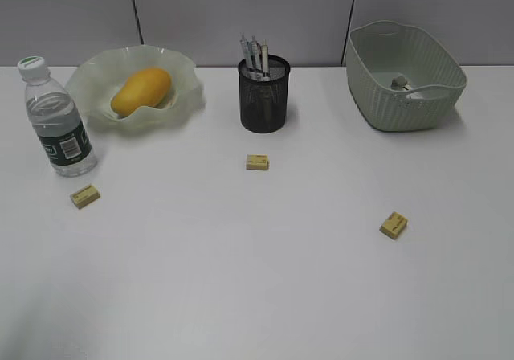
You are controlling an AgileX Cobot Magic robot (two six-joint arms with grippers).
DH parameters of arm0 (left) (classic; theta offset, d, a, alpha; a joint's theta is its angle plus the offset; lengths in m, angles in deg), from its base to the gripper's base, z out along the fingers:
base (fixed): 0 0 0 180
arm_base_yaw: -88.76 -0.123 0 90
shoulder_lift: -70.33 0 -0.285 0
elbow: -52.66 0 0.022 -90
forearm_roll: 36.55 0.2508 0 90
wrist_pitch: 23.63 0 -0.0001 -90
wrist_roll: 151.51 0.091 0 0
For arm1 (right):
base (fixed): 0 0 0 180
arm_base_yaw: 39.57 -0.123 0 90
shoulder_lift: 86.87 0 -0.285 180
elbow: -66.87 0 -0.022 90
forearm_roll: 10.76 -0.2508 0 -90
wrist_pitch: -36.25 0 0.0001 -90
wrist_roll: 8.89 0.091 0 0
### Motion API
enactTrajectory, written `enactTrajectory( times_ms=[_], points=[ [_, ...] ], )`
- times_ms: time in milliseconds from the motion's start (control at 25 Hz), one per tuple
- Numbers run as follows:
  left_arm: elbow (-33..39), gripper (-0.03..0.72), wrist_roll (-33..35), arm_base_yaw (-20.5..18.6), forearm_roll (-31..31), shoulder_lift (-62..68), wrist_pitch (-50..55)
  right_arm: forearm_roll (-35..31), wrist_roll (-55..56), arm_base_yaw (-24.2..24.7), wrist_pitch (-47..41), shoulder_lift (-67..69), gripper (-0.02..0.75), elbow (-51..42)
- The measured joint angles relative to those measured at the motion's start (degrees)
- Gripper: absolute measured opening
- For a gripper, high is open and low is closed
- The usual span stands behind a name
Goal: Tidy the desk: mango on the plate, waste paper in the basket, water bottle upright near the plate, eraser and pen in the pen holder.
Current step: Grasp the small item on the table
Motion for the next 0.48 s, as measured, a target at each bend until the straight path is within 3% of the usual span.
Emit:
enactTrajectory(
  times_ms=[280, 480],
  points=[
    [0.00, 0.428, 0.00, -1.57, -0.28, 20.61, -4.63, 0.00, 0.30, 0.00, 0.05, 0.00, 0.474, 0.00],
    [-1.72, 0.428, 4.24, -11.10, -8.33, 34.30, -12.07, 0.00, 0.49, 0.00, 0.05, 0.00, 0.474, 0.00]
  ],
)
